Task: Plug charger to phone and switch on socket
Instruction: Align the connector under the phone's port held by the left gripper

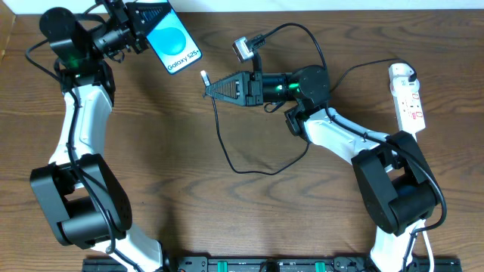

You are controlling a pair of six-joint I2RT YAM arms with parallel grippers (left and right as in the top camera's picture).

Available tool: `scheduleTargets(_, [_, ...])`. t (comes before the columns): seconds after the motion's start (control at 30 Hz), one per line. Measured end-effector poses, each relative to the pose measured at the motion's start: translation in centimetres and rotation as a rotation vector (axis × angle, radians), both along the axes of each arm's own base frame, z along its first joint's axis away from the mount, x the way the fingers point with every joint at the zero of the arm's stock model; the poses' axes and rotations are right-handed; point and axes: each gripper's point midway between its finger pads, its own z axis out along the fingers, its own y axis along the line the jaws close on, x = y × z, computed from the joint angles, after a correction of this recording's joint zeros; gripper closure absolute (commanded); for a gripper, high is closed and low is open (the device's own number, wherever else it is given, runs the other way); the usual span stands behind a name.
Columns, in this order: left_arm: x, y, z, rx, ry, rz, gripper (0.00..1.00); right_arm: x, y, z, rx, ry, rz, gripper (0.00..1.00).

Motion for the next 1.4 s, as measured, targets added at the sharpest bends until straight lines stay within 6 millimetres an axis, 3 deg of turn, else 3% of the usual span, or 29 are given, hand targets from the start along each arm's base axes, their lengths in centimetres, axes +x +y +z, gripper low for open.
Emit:
scheduleTargets(0.37, [-0.3,-2.6,0.0,-0.006,0.009,-0.053,0.93,0.1,-0.1,0.4,0.008,0.048,-0.001,0.99])
scheduleTargets(1.4, [-0.4,-3.0,0.0,-0.018,0.033,-0.065,0.92,0.4,0.0,0.4,0.013,0.063,-0.016,0.99])
